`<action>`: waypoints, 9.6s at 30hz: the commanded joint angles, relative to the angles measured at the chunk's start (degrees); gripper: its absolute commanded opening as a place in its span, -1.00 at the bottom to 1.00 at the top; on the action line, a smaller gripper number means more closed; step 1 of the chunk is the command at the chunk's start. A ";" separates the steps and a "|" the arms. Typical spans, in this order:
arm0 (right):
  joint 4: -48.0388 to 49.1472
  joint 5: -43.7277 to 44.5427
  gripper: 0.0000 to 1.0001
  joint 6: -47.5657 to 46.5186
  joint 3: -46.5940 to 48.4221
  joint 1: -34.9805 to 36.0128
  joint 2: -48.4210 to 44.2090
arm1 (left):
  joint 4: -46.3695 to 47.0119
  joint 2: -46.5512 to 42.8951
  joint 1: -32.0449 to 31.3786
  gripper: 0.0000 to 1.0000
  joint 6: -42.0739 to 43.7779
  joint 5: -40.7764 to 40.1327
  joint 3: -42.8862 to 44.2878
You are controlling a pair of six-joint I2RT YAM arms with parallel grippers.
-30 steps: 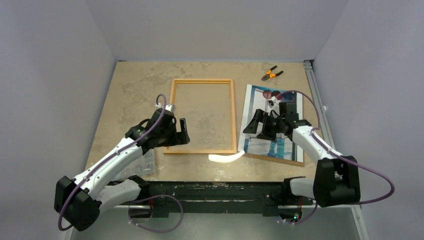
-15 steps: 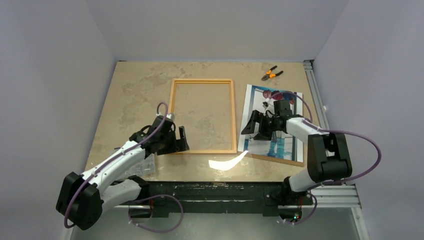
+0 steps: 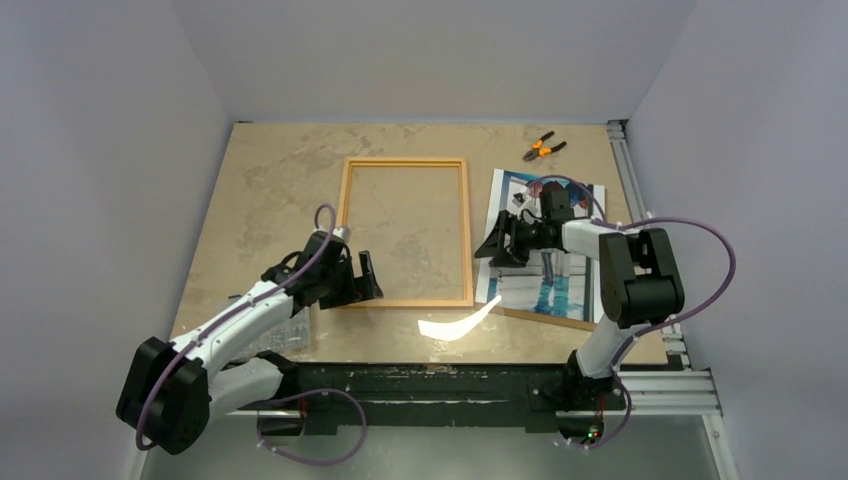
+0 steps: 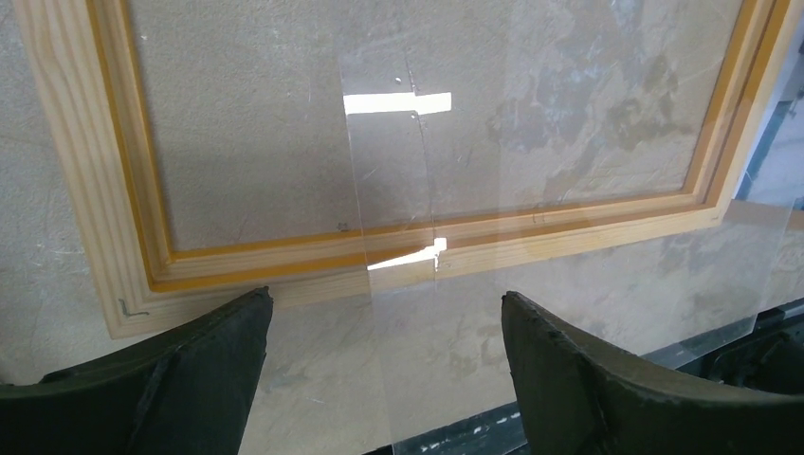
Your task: Put the photo into the frame
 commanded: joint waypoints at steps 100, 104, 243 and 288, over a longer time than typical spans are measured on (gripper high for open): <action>-47.43 49.90 -1.00 1.48 43.32 5.55 -45.70 | 10.43 50.27 -19.11 0.45 -4.08 6.81 44.48; -47.86 50.31 -1.00 1.18 44.47 5.56 -45.54 | 9.64 54.36 -19.78 0.28 -3.64 7.13 47.90; -38.24 33.61 -1.00 6.12 29.33 5.62 -44.92 | 0.31 3.06 -21.64 -1.00 -5.82 -17.04 -6.35; -31.82 27.69 -1.00 6.55 24.26 5.54 -45.17 | -0.71 -4.35 -23.93 0.84 -5.63 -13.27 1.52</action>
